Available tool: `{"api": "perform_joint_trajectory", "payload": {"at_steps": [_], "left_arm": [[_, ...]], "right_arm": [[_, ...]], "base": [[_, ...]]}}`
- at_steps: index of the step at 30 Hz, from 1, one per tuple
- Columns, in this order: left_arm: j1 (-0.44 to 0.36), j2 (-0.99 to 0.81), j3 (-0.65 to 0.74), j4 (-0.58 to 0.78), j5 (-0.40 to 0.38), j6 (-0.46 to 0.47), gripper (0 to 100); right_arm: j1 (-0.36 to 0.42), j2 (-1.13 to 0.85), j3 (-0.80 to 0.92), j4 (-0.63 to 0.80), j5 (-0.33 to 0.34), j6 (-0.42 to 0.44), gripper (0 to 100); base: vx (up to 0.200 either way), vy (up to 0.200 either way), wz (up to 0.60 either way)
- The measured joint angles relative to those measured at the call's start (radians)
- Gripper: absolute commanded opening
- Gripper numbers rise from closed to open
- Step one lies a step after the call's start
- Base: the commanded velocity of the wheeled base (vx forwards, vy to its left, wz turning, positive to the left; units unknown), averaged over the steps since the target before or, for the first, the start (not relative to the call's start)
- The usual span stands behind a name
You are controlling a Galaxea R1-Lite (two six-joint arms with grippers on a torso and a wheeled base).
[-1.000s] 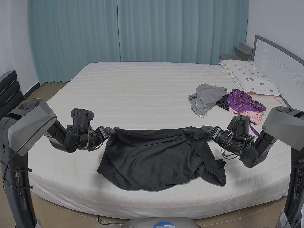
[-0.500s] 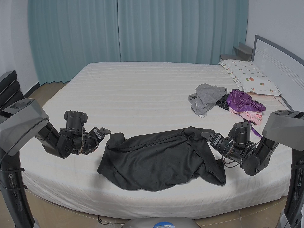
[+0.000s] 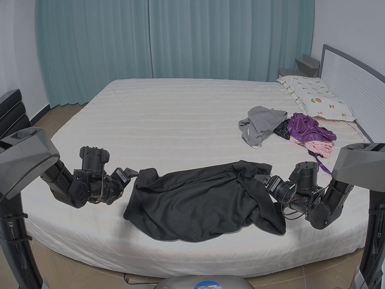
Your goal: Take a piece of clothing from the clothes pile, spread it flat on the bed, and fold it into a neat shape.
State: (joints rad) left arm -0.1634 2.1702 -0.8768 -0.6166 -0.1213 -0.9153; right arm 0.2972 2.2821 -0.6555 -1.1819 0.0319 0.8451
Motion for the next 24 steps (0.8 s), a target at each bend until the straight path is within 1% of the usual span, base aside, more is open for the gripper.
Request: {"api": "perform_joint_trajectory", "payload": {"at_steps": [3, 10, 14, 18, 22, 24], "left_arm": [[-0.002, -0.009, 0.015, -0.004, -0.003, -0.057, 100], [-0.004, -0.024, 0.053, -0.004, -0.003, -0.064, 100], [-0.002, -0.026, 0.081, -0.016, -0.002, -0.060, 100], [-0.005, -0.029, 0.113, -0.073, -0.001, -0.059, 100], [-0.013, -0.030, 0.139, -0.095, 0.006, -0.060, 100], [-0.020, -0.031, 0.147, -0.096, 0.009, -0.060, 100]], "right_arm": [[-0.002, -0.002, 0.019, -0.007, 0.000, 0.009, 100], [-0.006, -0.005, 0.068, -0.040, -0.007, 0.006, 100], [0.000, -0.007, 0.097, -0.038, -0.014, -0.038, 100], [0.003, -0.003, 0.114, -0.035, -0.016, -0.101, 100], [0.006, 0.014, 0.109, -0.029, -0.029, -0.177, 100], [-0.004, 0.024, 0.103, -0.028, -0.049, -0.225, 100]], "base": [[0.000, 0.200, 0.00], [0.000, 0.200, 0.00], [0.000, 0.000, 0.00], [0.000, 0.000, 0.00], [0.000, 0.000, 0.00], [0.000, 0.000, 0.00]]}}
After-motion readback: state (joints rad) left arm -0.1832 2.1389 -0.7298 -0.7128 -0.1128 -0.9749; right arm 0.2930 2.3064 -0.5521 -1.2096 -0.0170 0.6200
